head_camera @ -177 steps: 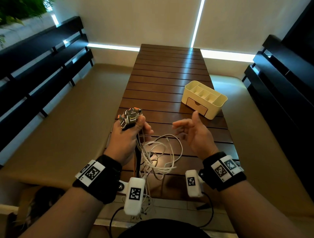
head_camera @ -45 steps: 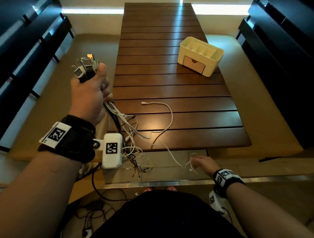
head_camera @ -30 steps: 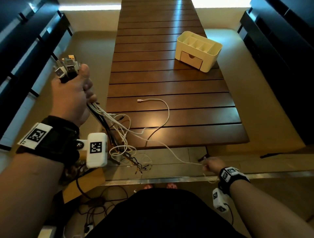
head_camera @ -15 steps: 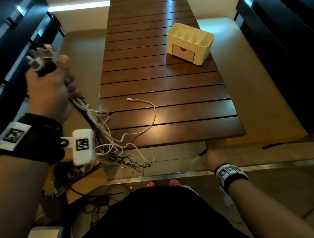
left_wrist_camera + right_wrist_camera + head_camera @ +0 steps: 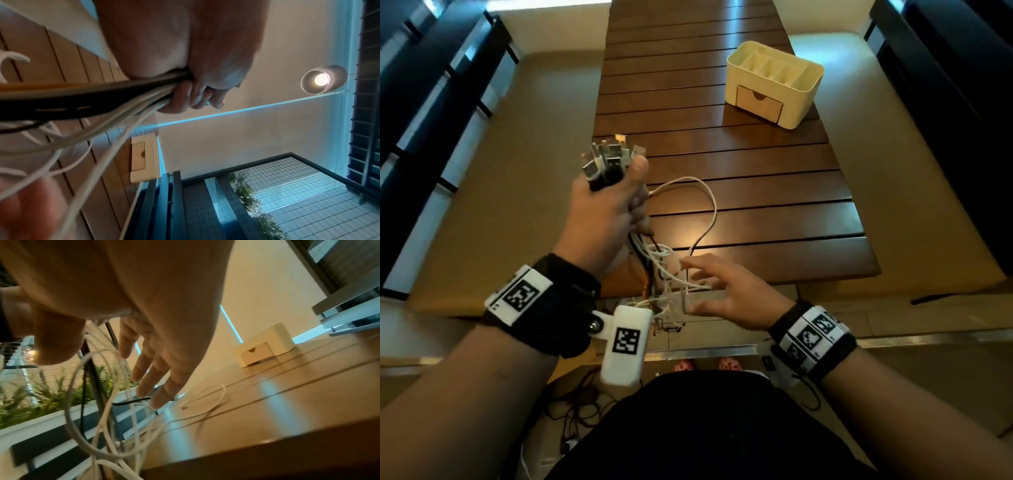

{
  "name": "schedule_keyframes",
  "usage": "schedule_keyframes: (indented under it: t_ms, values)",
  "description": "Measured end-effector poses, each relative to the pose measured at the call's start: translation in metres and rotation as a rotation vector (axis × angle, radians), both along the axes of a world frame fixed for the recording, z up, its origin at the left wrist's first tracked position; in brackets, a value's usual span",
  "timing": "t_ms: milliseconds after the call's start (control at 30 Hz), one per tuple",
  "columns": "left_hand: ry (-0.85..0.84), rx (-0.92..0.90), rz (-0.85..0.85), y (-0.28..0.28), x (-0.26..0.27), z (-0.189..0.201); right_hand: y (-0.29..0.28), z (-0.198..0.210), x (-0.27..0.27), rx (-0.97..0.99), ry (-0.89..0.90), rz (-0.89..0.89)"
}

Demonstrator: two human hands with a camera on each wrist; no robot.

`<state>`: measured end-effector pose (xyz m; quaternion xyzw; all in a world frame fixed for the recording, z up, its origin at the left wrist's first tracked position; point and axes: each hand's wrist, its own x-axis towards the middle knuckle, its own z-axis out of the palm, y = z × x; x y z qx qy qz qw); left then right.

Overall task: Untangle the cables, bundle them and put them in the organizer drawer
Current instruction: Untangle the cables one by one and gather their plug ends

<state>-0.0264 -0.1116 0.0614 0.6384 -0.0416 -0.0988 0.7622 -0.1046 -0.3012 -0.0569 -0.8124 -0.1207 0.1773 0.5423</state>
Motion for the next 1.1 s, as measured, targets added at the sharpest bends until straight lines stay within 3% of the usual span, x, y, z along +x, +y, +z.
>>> schedule_keyframes:
  t_ms: [100,300,433,500,567,633,733,833,933,1000,1100]
  values:
    - [0.0,0.011,-0.02,-0.005,-0.001,0.003,0.006,0.0,0.005,-0.05,-0.054,0.067]
    - [0.011,-0.008,0.009,0.006,0.003,0.003,-0.016,-0.025,-0.008,-0.159,0.276,0.125]
    - [0.028,0.006,-0.019,-0.001,-0.003,-0.015,-0.026,-0.019,-0.004,-0.477,0.332,0.179]
    - [0.04,0.005,-0.058,-0.006,-0.006,-0.023,-0.026,0.007,0.004,-0.632,0.265,0.167]
    - [0.035,0.002,-0.098,-0.013,-0.007,-0.027,-0.025,0.033,0.012,-0.732,0.083,0.083]
    - [0.017,-0.016,-0.124,-0.021,-0.007,-0.027,-0.02,0.047,0.018,-0.682,-0.026,0.04]
    - [-0.001,-0.036,-0.138,-0.03,-0.004,-0.021,-0.014,0.053,0.018,-0.351,0.137,0.129]
    - [0.004,-0.067,-0.141,-0.033,-0.002,-0.019,-0.008,0.049,0.01,-0.176,0.241,0.247]
    - [0.046,-0.101,-0.167,-0.033,-0.003,-0.019,-0.003,0.039,0.005,-0.052,0.265,0.13]
    - [0.065,-0.105,-0.185,-0.032,-0.006,-0.023,-0.002,0.03,0.007,-0.059,0.252,0.029]
    - [0.073,-0.077,-0.181,-0.027,-0.01,-0.031,-0.007,0.023,0.011,-0.275,0.183,-0.005]
